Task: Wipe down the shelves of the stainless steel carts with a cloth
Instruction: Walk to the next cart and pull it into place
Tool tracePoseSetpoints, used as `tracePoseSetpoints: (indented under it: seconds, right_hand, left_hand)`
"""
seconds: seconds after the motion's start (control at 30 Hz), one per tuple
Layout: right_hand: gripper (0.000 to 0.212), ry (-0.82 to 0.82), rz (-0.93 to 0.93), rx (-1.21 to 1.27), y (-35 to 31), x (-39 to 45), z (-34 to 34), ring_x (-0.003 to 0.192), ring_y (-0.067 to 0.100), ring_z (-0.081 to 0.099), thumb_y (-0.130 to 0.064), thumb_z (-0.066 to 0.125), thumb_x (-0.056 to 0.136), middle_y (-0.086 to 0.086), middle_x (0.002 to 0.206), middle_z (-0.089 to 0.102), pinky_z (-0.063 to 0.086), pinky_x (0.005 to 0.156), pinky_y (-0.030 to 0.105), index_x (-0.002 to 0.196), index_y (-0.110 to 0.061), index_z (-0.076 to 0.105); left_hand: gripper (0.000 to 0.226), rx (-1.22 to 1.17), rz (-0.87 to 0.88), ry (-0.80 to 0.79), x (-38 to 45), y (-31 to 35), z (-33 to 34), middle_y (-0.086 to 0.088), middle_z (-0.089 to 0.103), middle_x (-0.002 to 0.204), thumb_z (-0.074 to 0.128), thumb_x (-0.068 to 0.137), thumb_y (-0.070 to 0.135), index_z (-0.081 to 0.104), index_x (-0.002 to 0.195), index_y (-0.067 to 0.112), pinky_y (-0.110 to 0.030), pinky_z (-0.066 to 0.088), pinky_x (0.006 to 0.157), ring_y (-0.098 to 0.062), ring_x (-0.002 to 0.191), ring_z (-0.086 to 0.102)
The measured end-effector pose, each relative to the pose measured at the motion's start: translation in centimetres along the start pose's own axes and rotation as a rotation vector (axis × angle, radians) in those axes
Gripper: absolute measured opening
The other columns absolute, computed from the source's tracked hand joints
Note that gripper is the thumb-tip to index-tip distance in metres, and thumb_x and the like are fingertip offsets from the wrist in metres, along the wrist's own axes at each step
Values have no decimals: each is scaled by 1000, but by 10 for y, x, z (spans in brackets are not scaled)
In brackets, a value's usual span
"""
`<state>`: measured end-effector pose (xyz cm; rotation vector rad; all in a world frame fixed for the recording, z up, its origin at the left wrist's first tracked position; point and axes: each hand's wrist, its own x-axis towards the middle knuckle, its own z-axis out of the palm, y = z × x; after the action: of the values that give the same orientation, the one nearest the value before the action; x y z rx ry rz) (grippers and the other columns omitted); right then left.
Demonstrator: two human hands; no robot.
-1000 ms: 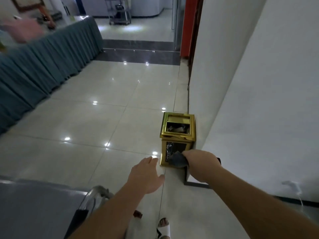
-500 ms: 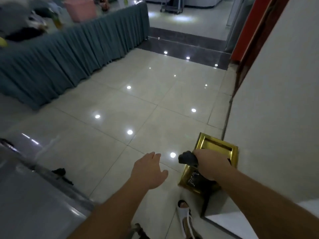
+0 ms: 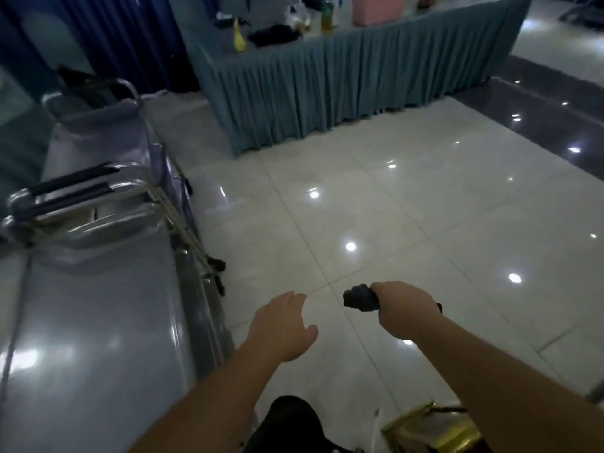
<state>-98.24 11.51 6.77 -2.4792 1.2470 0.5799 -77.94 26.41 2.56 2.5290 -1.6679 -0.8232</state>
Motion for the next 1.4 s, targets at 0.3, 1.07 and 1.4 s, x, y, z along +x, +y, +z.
tracePoseSetpoints:
  seconds: [0.3,1.07,1.4]
  right_hand:
    - [34,-38,-232,-107,-86,164,-70,91,19,61,-9,57,92,-4,98,54,53,80,33,124,-21,57]
    - [38,-268,-923,-598,-365,399,-132,114,27,63,-12,54,98,8,130,63,50,86,32,136,-17,59]
    - [22,-367,-1204,-843,-401,402,-84,89,25,66,-8,55,93,4,99,66,58,78,34,109,-20,62]
  left_hand:
    - [84,-111,-209,40,105,-84,-55,-1,14,176,47,101,62,15,169,24,-40,17,129,-21,160,18]
    - [74,-514,-963,232,157,-250,-104,-1,40,162,53,94,57,32,159,28,-48,38,117,-27,144,45]
    - [78,-932,-1487,296,154,-147,-45,-1,34,168,55,95,54,29,163,27,-47,34,119,-28,151,36]
